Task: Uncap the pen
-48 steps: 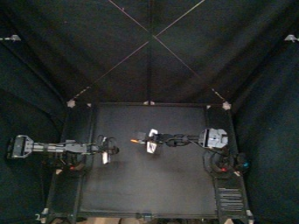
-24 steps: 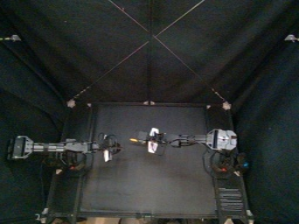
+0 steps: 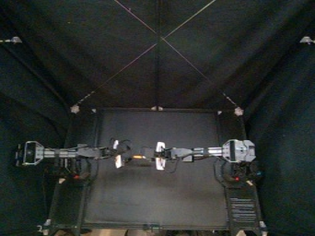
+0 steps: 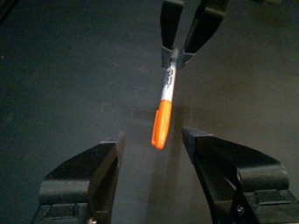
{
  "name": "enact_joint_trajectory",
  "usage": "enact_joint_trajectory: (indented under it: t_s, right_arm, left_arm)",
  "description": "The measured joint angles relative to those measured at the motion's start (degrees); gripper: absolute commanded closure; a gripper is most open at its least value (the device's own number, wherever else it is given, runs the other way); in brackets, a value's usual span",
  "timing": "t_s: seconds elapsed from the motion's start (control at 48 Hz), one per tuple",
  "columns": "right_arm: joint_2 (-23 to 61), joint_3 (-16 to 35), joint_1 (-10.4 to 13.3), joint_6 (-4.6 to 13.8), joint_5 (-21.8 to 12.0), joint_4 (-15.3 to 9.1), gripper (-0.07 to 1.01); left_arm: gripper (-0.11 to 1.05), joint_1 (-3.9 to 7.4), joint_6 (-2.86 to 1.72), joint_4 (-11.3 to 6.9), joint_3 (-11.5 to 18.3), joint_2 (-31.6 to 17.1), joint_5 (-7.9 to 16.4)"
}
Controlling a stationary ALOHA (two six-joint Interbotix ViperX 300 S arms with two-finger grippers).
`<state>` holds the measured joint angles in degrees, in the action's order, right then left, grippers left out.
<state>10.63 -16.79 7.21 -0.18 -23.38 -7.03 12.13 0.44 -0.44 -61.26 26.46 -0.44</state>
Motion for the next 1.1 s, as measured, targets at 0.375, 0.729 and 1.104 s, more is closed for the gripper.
enact_joint_trajectory:
  t_s: [0.375,0.729,1.104]
  right_arm:
    - [-0.88,0.00,-0.18,-0.26,-0.09,-0.44,0.43]
    - [-0.79,0.00,-0.18,-0.35,-0.09,-0.88,0.43]
    - [-1.76,-0.88,0.09,0.09,0.00,-1.05,0.43]
  left_arm:
    - [0.08,-0.09,0.00,-0.44,2.90,-6.59,0.35]
    - [0.24,-0.18,-0.09,-0.62,3.96,-9.05,0.09]
    - [0.53,-0.26,0.26,-0.35,4.13,-9.05,-0.09]
